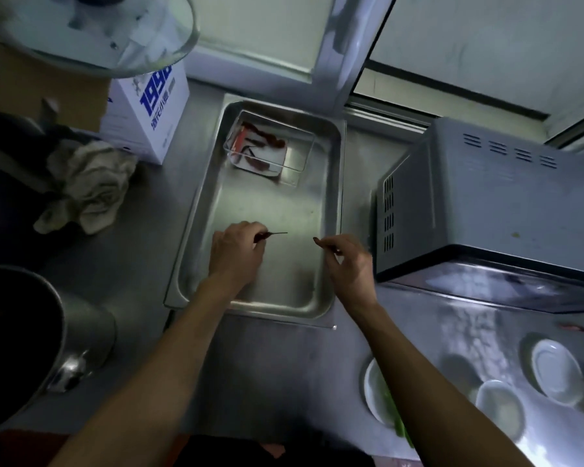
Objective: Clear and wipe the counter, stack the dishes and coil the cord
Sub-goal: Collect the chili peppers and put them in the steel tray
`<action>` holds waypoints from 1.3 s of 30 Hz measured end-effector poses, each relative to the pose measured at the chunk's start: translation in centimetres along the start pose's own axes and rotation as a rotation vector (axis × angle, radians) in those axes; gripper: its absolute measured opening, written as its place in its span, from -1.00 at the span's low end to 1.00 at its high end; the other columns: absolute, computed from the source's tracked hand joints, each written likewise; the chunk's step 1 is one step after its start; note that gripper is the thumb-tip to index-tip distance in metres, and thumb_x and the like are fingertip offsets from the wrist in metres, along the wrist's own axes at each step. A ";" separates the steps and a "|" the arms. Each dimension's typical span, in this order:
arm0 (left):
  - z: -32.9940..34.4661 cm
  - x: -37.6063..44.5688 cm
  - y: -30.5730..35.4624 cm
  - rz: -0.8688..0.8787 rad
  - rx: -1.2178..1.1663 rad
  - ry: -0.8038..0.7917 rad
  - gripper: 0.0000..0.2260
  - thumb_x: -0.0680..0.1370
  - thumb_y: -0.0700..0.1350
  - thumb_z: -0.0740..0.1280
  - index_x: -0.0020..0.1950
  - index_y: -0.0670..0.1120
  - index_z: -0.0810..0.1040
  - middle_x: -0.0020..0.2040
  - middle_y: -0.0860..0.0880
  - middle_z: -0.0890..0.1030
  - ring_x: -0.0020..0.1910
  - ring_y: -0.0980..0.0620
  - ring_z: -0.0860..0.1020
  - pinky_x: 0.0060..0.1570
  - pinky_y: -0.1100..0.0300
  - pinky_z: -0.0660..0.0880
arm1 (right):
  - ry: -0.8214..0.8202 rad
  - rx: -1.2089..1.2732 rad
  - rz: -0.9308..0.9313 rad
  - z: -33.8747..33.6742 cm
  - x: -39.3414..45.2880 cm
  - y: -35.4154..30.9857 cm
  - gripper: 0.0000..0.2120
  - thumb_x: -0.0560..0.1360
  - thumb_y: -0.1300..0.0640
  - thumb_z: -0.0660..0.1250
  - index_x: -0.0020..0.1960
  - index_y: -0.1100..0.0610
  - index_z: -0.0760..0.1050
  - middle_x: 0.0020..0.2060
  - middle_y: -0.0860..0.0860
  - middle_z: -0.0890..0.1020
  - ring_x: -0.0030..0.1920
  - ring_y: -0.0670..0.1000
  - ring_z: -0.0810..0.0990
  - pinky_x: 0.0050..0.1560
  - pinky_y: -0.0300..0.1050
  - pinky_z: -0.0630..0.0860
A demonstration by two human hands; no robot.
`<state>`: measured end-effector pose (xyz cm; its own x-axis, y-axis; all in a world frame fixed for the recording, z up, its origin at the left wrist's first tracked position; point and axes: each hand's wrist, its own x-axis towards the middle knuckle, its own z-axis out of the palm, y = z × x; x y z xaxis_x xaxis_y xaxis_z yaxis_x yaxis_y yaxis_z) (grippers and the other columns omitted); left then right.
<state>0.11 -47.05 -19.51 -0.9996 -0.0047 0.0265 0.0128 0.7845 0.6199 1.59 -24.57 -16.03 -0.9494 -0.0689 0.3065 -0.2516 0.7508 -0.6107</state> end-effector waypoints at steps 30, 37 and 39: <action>0.4 27.1 -2.6 0.168 0.410 -0.211 -0.77 0.58 -0.04 0.36 0.24 0.07 0.57 0.18 -0.03 0.63 0.20 -0.07 0.55 0.34 -0.10 0.38 | 0.005 0.107 0.074 9.9 19.8 3.4 -0.84 0.53 0.30 0.38 0.08 0.15 0.60 -0.04 -0.05 0.60 -0.05 -0.21 0.52 0.03 -0.46 0.45; 0.4 27.2 -4.3 0.175 0.331 -0.211 -0.74 0.55 -0.08 0.37 0.25 0.04 0.59 0.23 0.00 0.62 0.25 -0.04 0.53 0.28 -0.06 0.42 | 0.007 0.141 0.082 11.8 22.0 3.4 -0.84 0.50 0.33 0.40 0.03 0.14 0.63 -0.07 -0.09 0.60 -0.05 -0.14 0.56 0.02 -0.31 0.54; 0.0 27.0 -4.8 0.175 0.283 -0.175 -0.75 0.56 -0.09 0.35 0.23 0.02 0.60 0.22 -0.01 0.62 0.22 -0.05 0.54 0.24 -0.08 0.45 | -0.019 0.151 0.068 12.6 22.4 3.1 -0.84 0.49 0.34 0.40 0.02 0.15 0.64 -0.07 -0.06 0.63 -0.05 -0.11 0.59 0.02 -0.29 0.54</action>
<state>-26.94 -50.97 -21.80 -0.9722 0.2313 -0.0366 0.2010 0.9045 0.3761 -22.87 -32.09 -20.27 -0.9681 -0.0348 0.2482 -0.2111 0.6469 -0.7328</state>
